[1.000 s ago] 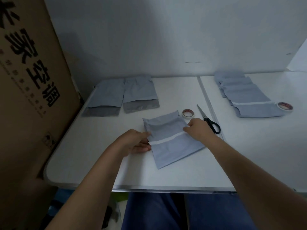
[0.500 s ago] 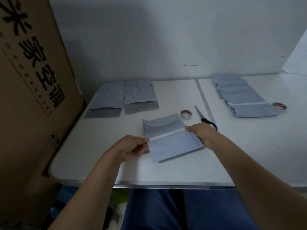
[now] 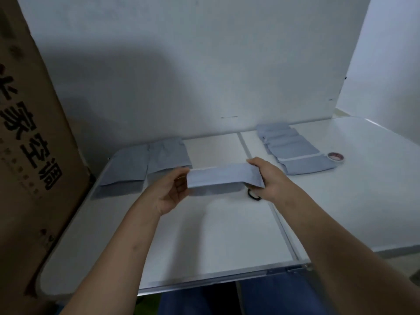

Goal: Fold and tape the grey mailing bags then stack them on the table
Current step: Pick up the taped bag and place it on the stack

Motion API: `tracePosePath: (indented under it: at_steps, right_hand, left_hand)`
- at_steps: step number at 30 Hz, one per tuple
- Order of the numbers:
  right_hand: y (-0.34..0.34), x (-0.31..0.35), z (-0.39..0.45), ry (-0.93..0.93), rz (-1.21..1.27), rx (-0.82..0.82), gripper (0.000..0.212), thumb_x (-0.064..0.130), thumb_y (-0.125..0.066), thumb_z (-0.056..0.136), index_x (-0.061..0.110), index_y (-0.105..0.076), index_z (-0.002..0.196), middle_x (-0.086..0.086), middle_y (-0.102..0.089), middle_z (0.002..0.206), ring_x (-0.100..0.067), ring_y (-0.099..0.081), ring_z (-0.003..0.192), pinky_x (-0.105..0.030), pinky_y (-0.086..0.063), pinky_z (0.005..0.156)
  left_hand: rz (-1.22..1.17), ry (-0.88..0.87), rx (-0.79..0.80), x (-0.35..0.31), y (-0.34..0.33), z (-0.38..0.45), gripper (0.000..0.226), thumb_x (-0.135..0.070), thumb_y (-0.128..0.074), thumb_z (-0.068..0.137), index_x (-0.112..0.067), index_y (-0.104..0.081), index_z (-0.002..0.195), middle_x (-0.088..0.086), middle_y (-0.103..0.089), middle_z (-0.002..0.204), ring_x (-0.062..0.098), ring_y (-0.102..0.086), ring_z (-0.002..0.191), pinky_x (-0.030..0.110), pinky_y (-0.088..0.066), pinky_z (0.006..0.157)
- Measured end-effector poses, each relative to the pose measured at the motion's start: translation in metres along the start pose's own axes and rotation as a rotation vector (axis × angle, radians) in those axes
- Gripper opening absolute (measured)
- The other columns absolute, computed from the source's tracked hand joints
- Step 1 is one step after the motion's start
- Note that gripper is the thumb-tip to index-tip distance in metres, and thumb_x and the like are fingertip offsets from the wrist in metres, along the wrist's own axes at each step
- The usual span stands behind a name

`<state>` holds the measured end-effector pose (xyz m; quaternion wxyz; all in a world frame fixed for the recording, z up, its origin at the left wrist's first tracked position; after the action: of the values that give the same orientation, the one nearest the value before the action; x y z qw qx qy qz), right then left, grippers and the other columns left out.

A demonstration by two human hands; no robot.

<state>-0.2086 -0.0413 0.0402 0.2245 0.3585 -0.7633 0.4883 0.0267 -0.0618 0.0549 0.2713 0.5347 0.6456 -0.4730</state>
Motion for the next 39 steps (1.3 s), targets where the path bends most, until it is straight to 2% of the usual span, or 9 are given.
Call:
tracePosePath:
  at_steps: [4, 7, 12, 17, 22, 28, 31, 37, 39]
  right_hand:
    - [0.03, 0.042, -0.007, 0.101, 0.067, -0.073, 0.017, 0.015, -0.054, 0.095, 0.006, -0.058, 0.082, -0.011, -0.065, 0.076, -0.021, -0.062, 0.068, -0.03, -0.057, 0.056]
    - [0.062, 0.073, -0.001, 0.172, 0.148, -0.101, 0.012, 0.015, -0.053, 0.095, 0.005, -0.059, 0.09, -0.013, -0.065, 0.088, -0.023, -0.063, 0.079, -0.033, -0.059, 0.062]
    - [0.115, 0.109, 0.029, 0.181, 0.176, -0.139, 0.02, 0.017, -0.057, 0.092, 0.007, -0.062, 0.109, -0.014, -0.062, 0.124, -0.03, -0.057, 0.119, -0.04, -0.053, 0.09]
    - [0.145, 0.162, 0.065, 0.205, 0.222, -0.218, 0.02, 0.013, -0.062, 0.088, 0.003, -0.06, 0.106, -0.015, -0.065, 0.104, -0.027, -0.064, 0.093, -0.035, -0.06, 0.065]
    - [0.155, 0.213, 0.101, 0.257, 0.155, -0.243, 0.015, 0.015, -0.057, 0.093, 0.004, -0.059, 0.083, -0.012, -0.066, 0.081, -0.022, -0.063, 0.076, -0.034, -0.056, 0.084]
    - [0.223, 0.22, 0.118, 0.179, -0.283, -0.517, 0.014, 0.013, -0.058, 0.086, 0.012, -0.053, 0.099, -0.007, -0.055, 0.099, -0.016, -0.057, 0.075, -0.023, -0.055, 0.059]
    - [0.243, 0.224, 0.111, 0.156, -0.702, -0.614, 0.008, 0.014, -0.06, 0.086, 0.011, -0.056, 0.092, -0.011, -0.057, 0.097, -0.023, -0.057, 0.08, -0.028, -0.05, 0.069]
    - [0.241, 0.238, 0.103, -0.005, -1.569, -0.699, 0.031, 0.032, -0.069, 0.078, 0.007, -0.058, 0.092, -0.014, -0.063, 0.099, -0.028, -0.056, 0.083, -0.03, -0.045, 0.074]
    - [0.223, 0.246, 0.1, 0.11, -1.784, -0.754, 0.026, 0.033, -0.067, 0.08, 0.012, -0.061, 0.093, -0.012, -0.063, 0.103, -0.03, -0.06, 0.095, -0.034, -0.047, 0.085]
  left_hand:
    - [0.034, -0.006, 0.078, -0.007, -0.057, 0.02, 0.007, -0.011, -0.062, 0.088, -0.007, -0.063, 0.082, 0.006, -0.065, 0.071, 0.012, -0.064, 0.062, 0.025, -0.059, 0.059]
    - [0.11, 0.037, 0.154, 0.002, -0.096, 0.041, 0.009, -0.012, -0.066, 0.086, -0.004, -0.065, 0.09, 0.011, -0.066, 0.088, 0.017, -0.064, 0.076, 0.028, -0.06, 0.067]
    - [0.145, 0.096, 0.222, 0.025, -0.157, 0.08, 0.008, -0.013, -0.068, 0.084, -0.007, -0.064, 0.086, 0.012, -0.063, 0.094, 0.018, -0.06, 0.079, 0.029, -0.057, 0.074]
    - [0.098, 0.034, 0.238, 0.018, -0.22, 0.123, 0.005, -0.009, -0.064, 0.088, -0.005, -0.064, 0.085, 0.008, -0.067, 0.078, 0.016, -0.064, 0.067, 0.024, -0.057, 0.06]
    - [0.083, -0.072, 0.299, 0.004, -0.27, 0.182, 0.013, -0.01, -0.06, 0.09, -0.004, -0.068, 0.1, 0.009, -0.07, 0.097, 0.019, -0.063, 0.091, 0.03, -0.051, 0.095]
    - [0.295, 0.085, 0.34, 0.074, -0.269, 0.215, 0.024, -0.013, -0.063, 0.089, -0.008, -0.065, 0.112, 0.004, -0.071, 0.106, 0.016, -0.062, 0.097, 0.029, -0.048, 0.096]
    - [0.315, 0.175, 0.389, 0.102, -0.266, 0.21, 0.03, -0.014, -0.067, 0.088, -0.003, -0.065, 0.116, 0.01, -0.07, 0.107, 0.018, -0.064, 0.094, 0.027, -0.052, 0.092]
    - [0.502, 0.202, 0.428, 0.112, -0.27, 0.195, 0.022, -0.015, -0.069, 0.088, 0.001, -0.066, 0.102, 0.007, -0.064, 0.078, 0.01, -0.055, 0.06, 0.014, -0.047, 0.052]
    - [0.539, 0.212, 0.424, 0.113, -0.27, 0.192, 0.018, -0.017, -0.069, 0.088, -0.002, -0.067, 0.097, 0.007, -0.064, 0.077, 0.009, -0.055, 0.058, 0.015, -0.047, 0.05]
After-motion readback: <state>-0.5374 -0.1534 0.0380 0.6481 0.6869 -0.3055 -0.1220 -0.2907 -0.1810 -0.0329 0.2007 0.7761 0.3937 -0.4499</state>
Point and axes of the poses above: each hand's wrist, its own z-axis towards the middle knuckle, its own y-axis out of the back of the hand, x = y × z, the point moved 6 cm from there along z, towards the middle knuckle
